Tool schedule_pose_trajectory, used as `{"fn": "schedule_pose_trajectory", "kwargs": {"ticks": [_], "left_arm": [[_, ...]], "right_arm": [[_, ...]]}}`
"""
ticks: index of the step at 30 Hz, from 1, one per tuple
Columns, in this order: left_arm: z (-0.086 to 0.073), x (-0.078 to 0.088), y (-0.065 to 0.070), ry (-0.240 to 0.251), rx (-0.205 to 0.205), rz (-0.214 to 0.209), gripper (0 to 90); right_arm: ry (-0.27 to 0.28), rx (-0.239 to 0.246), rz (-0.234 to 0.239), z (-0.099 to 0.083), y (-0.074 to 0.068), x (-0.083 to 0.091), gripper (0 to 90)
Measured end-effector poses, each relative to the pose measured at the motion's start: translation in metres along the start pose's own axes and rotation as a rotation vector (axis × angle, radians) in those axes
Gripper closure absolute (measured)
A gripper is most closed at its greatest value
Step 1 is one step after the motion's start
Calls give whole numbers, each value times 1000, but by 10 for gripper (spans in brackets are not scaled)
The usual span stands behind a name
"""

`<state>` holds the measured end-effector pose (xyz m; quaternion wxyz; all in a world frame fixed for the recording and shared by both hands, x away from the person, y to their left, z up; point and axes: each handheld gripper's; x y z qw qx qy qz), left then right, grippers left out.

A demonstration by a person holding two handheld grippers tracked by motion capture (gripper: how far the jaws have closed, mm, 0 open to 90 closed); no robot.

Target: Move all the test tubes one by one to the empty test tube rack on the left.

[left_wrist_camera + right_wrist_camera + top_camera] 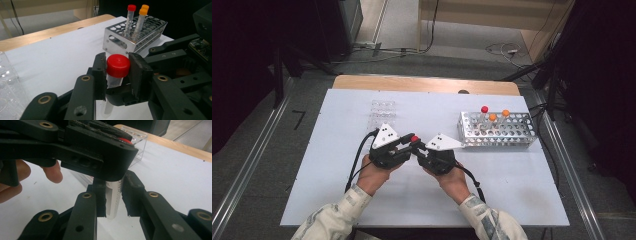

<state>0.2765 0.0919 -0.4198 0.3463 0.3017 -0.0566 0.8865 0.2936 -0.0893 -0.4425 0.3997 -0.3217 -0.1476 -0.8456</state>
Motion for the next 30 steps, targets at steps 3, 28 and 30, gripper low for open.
{"fn": "schedule_pose_trajectory", "kwargs": {"ticks": [3,28,30], "left_arm": [[0,1,-2,4,2,-3,700],[17,76,-63,139,153,233,702],[17,77,-67,150,152,265,702]], "right_arm": [[2,-1,2,0,0,0,714],[-52,-45,-66,-14,31,7,241],[-51,-47,-66,-14,31,7,242]]}}
Point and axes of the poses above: each handheld gripper's, and its own axes: x roughly backward along the jaws, z roughly out of its top, y roughly to its right, and after that the axes turned 14 degrees about -y, right-handed
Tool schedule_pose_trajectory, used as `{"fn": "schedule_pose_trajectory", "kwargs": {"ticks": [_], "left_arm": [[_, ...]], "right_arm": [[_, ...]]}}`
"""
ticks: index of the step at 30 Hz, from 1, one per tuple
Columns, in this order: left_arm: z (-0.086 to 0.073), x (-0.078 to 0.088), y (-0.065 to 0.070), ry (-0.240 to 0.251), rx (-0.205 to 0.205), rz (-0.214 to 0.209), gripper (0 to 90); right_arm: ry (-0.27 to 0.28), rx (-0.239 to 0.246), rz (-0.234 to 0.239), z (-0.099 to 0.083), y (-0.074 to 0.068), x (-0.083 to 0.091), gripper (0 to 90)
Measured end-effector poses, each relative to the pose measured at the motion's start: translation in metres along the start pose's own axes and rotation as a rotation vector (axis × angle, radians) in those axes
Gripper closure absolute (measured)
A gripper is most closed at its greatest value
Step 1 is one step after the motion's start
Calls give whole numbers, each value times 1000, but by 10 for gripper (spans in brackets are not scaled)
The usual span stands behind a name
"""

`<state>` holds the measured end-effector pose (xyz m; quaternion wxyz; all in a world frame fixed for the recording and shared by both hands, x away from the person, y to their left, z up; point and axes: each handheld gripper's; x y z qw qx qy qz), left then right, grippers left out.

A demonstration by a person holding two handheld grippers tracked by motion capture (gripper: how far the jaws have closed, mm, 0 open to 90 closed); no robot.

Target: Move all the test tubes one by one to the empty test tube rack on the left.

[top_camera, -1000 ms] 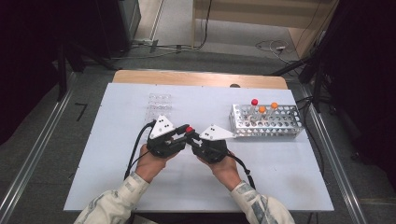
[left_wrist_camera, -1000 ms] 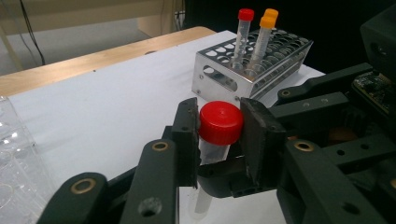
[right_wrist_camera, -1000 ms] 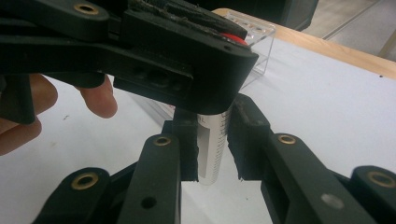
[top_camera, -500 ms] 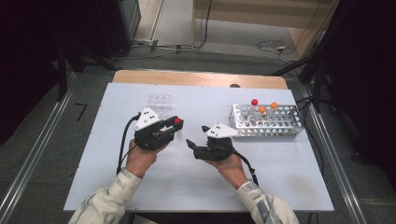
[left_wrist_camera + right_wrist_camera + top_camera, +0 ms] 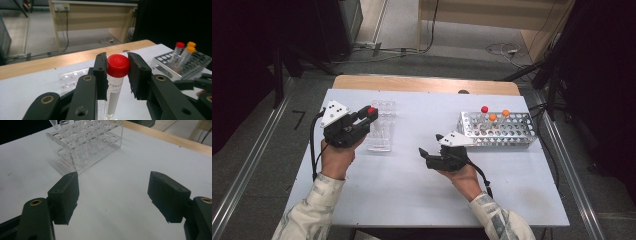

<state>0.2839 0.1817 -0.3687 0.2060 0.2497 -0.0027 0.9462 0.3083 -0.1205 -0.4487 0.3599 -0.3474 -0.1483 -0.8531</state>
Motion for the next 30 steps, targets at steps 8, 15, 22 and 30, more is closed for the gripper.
{"fn": "schedule_pose_trajectory", "kwargs": {"ticks": [8,15,22,30], "left_arm": [[-2,-20,-12,-8,6,34,702],[-5,-33,-11,-25,-9,36,702],[-17,-46,-10,-63,-19,46,701],[-29,-56,-8,-111,-28,62,698]], "right_arm": [[-2,-3,-5,0,1,0,245],[-3,-6,-2,0,2,0,249],[-6,-5,-1,-1,1,0,253],[-1,-8,-1,-1,1,1,255]]}}
Point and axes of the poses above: each handheld gripper's, and its own axes: x roughly backward along the jaws, z roughly out of its top, y roughly to its right, and after that the axes turned 14 degrees about -y, right-handed
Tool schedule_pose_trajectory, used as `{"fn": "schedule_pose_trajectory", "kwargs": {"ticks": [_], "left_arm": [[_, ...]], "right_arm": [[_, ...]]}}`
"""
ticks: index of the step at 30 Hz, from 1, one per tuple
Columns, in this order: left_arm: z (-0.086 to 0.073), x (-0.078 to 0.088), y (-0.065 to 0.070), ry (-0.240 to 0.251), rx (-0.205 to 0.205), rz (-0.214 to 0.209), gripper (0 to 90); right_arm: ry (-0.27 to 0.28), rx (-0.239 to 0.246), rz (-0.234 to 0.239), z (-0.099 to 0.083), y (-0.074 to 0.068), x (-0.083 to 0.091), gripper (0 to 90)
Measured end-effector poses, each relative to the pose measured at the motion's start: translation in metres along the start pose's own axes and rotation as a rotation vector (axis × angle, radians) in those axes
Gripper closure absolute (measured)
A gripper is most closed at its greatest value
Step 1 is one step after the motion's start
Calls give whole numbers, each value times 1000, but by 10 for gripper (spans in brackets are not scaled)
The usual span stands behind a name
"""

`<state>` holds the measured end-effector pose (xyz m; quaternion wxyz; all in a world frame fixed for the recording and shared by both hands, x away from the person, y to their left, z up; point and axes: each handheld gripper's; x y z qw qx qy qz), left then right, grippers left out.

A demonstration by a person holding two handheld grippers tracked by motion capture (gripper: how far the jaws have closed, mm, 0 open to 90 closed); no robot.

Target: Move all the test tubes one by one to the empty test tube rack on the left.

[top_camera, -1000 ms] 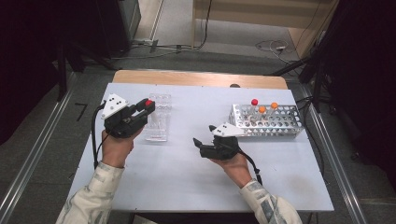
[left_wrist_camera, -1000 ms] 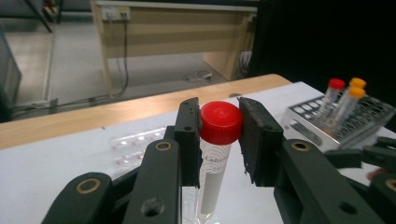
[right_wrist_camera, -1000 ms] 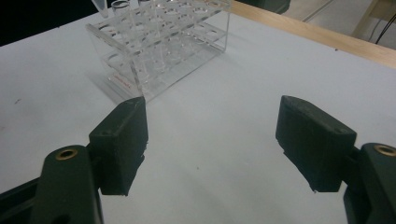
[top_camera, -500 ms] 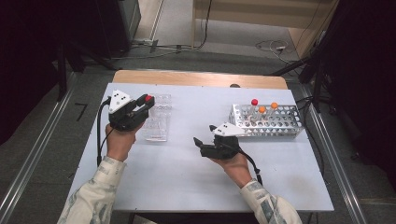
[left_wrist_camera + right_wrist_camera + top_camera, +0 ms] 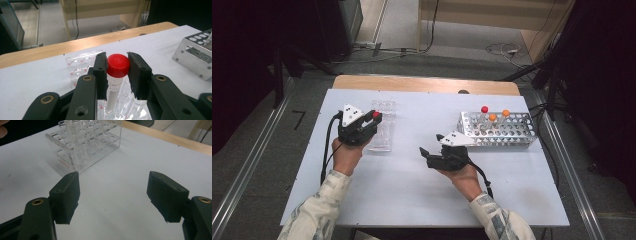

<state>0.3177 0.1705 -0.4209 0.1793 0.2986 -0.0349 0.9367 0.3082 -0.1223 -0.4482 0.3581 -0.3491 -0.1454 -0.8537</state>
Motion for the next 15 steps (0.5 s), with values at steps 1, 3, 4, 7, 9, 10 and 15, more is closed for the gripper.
{"fn": "schedule_pose_trajectory", "kwargs": {"ticks": [1,3,4,7,9,10,15], "left_arm": [[0,0,0,-5,3,-2,695],[-1,-1,0,-9,5,-9,679],[-1,0,0,-8,8,-16,658],[0,2,-1,0,18,-32,593],[0,4,-2,7,25,-38,579],[0,5,-2,11,32,-43,569],[2,12,-2,36,74,-58,448]], "right_arm": [[0,1,0,0,0,0,255],[0,2,0,0,0,0,255],[1,2,0,0,0,0,255],[3,-1,-5,0,0,1,255],[9,-8,-13,0,2,2,260],[16,-12,-21,0,3,3,265],[54,-77,-112,-2,20,14,326]]}}
Point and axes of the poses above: each handheld gripper's, and its own axes: x roughly backward along the jaws, z roughly out of its top, y roughly to its right, and after that the axes turned 14 degrees about -y, right-handed
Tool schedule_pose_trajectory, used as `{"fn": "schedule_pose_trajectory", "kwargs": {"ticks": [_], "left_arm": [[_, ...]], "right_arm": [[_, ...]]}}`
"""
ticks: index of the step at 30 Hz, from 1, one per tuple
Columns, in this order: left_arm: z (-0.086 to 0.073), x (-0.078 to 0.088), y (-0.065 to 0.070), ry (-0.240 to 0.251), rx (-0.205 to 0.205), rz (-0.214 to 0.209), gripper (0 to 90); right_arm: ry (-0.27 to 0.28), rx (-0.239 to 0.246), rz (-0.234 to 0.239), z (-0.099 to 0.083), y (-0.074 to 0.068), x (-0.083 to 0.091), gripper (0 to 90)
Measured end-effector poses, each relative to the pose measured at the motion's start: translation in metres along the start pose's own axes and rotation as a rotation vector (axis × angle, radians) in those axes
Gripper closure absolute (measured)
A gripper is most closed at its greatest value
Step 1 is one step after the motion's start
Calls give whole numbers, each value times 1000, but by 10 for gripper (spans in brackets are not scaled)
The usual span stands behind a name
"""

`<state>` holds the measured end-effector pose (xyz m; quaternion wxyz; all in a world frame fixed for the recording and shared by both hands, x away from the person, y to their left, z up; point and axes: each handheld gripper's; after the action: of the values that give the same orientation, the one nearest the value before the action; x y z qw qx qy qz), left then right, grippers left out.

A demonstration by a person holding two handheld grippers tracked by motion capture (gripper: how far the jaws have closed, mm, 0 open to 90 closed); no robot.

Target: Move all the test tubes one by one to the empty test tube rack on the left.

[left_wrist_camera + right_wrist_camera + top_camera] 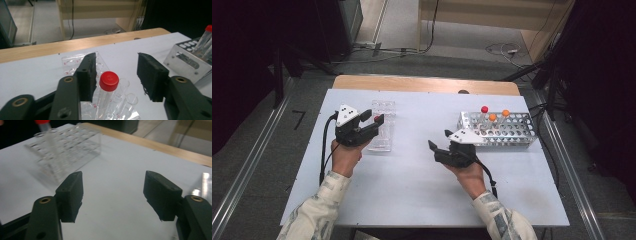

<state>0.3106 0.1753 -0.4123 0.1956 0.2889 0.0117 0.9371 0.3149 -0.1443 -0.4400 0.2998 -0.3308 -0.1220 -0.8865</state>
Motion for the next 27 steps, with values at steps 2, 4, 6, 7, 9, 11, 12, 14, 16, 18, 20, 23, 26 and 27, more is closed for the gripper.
{"fn": "schedule_pose_trajectory", "kwargs": {"ticks": [2,4,6,7,9,11,12,14,16,18,20,23,26,27], "left_arm": [[1,2,1,2,8,5,382],[1,3,2,5,10,10,348],[2,4,2,9,13,12,335],[2,5,3,8,10,14,335],[2,5,3,7,5,15,335],[2,5,3,5,6,15,335],[1,5,4,6,8,15,335],[1,5,4,6,9,15,335],[1,5,5,6,8,14,335],[1,5,5,6,7,14,335],[1,5,5,4,5,14,335],[1,5,5,5,6,12,336],[1,5,5,5,4,10,338],[1,5,5,4,2,9,338]], "right_arm": [[17,-46,-62,-1,13,3,350],[28,-99,-138,-3,28,5,367],[36,-150,-203,-5,41,7,390],[38,-160,-236,-7,47,7,398],[33,-180,-285,-9,56,7,417],[29,-194,-315,-10,63,7,429],[28,-199,-327,-10,65,7,433],[24,-210,-357,-11,70,6,443],[19,-225,-374,-11,74,5,457],[14,-238,-389,-11,76,3,467],[8,-245,-396,-11,78,0,479],[-4,-248,-416,-10,78,-7,485],[-10,-252,-444,-8,78,-12,493],[-9,-259,-454,-7,78,-13,503]]}}
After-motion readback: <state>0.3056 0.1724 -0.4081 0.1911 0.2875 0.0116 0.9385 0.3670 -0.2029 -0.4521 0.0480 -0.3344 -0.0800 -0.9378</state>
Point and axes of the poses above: each handheld gripper's, and its own axes: x roughly backward along the jaws, z roughly out of its top, y roughly to its right, and after that the axes turned 14 degrees about -y, right-handed
